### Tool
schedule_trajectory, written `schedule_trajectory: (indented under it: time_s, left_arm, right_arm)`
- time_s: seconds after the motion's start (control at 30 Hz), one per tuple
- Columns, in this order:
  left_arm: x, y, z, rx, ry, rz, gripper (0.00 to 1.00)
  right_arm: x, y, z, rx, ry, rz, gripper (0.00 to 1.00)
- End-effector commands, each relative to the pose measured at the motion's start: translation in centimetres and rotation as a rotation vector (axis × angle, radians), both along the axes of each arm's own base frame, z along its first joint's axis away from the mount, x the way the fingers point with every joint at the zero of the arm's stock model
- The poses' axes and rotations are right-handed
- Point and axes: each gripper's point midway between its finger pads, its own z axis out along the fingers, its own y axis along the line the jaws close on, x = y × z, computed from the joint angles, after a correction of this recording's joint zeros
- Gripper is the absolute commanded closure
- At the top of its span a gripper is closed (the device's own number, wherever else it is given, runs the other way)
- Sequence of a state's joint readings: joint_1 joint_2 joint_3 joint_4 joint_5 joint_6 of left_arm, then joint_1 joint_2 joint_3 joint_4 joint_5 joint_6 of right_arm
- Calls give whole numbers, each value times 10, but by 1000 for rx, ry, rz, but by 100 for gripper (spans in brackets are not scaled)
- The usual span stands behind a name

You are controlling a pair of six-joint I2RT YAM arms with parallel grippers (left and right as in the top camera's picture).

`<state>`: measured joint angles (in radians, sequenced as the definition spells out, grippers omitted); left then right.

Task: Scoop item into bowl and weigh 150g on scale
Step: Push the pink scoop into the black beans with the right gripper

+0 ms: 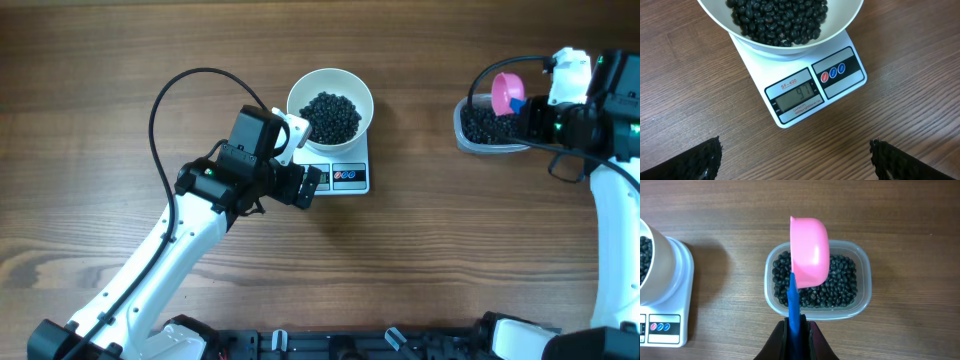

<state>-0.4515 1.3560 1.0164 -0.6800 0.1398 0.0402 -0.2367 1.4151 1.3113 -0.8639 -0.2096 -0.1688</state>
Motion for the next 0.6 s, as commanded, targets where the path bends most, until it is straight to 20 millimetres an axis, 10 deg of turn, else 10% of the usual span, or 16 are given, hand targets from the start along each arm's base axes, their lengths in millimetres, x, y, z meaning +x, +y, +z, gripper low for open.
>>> schedule_trajectory:
  time_s: [0.0,0.57]
  left_arm:
    - [3,-2,9,-18,-23,-9,0]
    - [3,-2,9,-18,-23,-9,0]
  right_arm:
    - [3,3,0,26,-4,3,96]
    - [-13,-3,-14,-99,74,123,96]
